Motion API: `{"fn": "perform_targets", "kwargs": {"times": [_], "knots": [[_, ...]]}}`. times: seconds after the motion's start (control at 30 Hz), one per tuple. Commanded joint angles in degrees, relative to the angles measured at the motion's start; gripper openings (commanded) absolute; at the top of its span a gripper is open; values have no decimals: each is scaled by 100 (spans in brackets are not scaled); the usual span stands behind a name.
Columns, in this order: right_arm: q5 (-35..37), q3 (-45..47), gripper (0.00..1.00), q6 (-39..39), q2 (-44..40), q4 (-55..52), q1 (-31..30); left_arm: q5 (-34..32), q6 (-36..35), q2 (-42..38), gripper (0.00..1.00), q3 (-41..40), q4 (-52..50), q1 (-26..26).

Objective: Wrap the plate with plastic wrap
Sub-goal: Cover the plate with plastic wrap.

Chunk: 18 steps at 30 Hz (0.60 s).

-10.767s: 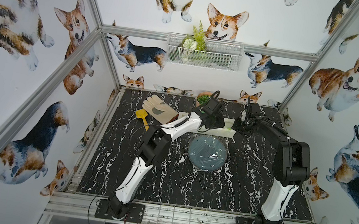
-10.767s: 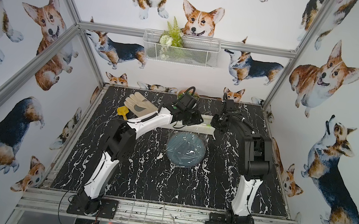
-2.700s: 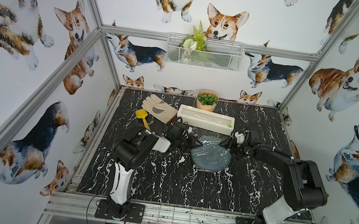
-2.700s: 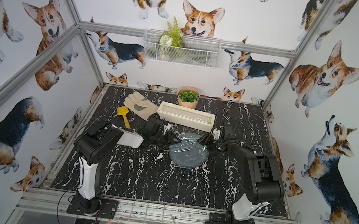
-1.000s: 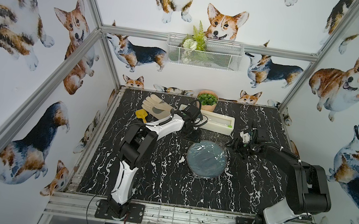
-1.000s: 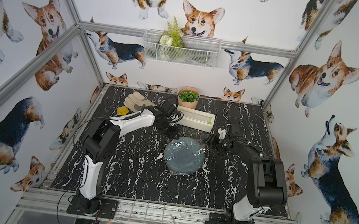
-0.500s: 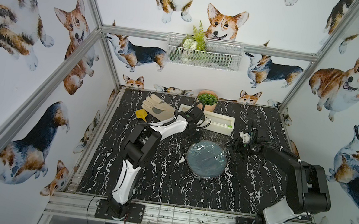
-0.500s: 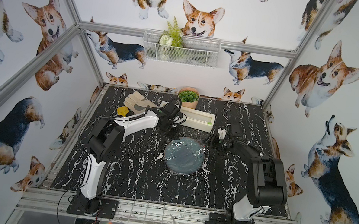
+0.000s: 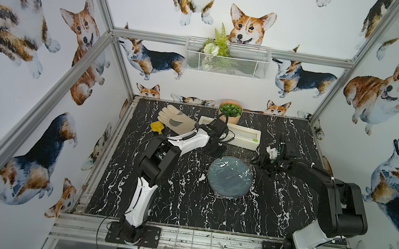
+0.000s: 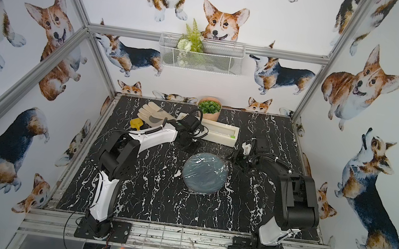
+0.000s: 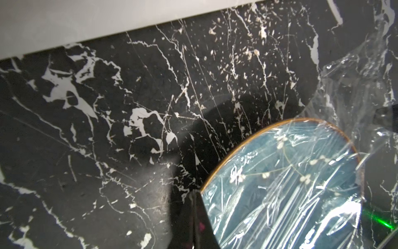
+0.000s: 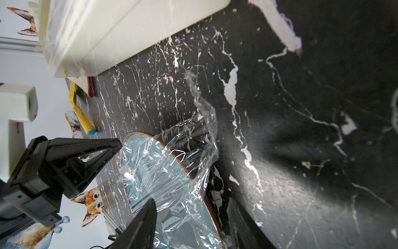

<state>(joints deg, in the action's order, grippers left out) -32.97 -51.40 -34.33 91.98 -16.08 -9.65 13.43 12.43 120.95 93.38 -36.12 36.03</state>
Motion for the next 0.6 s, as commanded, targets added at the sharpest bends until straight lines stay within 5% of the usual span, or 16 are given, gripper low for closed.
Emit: {"fn": "perform_targets", "kwargs": {"times": [0.0, 0.57], "knots": [[32, -92, 56, 55, -1, -64, -2, -28, -48, -163, 0, 15, -139, 0], [1168, -1036, 42, 349, 791, -998, -383, -287, 18, -602, 0, -250, -115, -17]]}}
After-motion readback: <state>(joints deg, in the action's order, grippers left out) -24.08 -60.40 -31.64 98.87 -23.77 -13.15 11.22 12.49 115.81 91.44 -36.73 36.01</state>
